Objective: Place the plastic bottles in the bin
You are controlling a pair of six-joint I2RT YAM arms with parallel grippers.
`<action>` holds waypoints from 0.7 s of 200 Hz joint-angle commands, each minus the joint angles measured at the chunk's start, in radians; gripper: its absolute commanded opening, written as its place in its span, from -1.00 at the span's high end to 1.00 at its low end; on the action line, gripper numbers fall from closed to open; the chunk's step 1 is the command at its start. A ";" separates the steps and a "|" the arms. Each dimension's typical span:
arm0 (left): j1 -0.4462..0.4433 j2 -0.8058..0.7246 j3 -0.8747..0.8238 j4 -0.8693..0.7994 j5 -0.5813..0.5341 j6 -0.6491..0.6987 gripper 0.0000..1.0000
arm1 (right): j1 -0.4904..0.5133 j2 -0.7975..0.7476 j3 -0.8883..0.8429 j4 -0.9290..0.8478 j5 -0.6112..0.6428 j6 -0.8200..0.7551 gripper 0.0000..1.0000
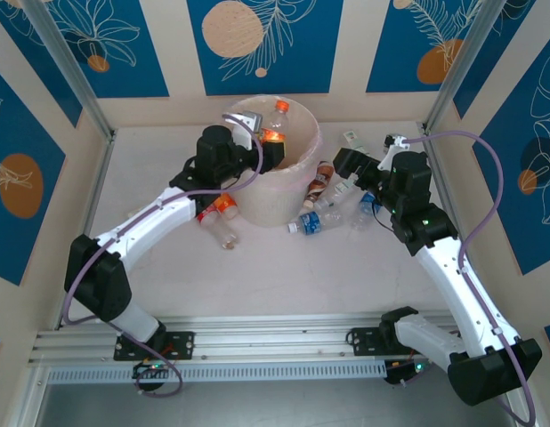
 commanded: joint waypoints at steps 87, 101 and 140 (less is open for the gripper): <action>-0.009 -0.150 -0.102 0.087 0.039 -0.019 -0.93 | -0.022 0.024 -0.014 -0.010 0.019 0.007 -0.99; -0.009 -0.169 -0.107 0.086 0.037 -0.025 -1.00 | -0.026 0.034 -0.014 -0.015 0.022 0.006 -0.99; -0.009 -0.216 -0.099 0.065 0.037 -0.027 -1.00 | -0.046 0.082 -0.013 -0.051 0.059 0.026 -1.00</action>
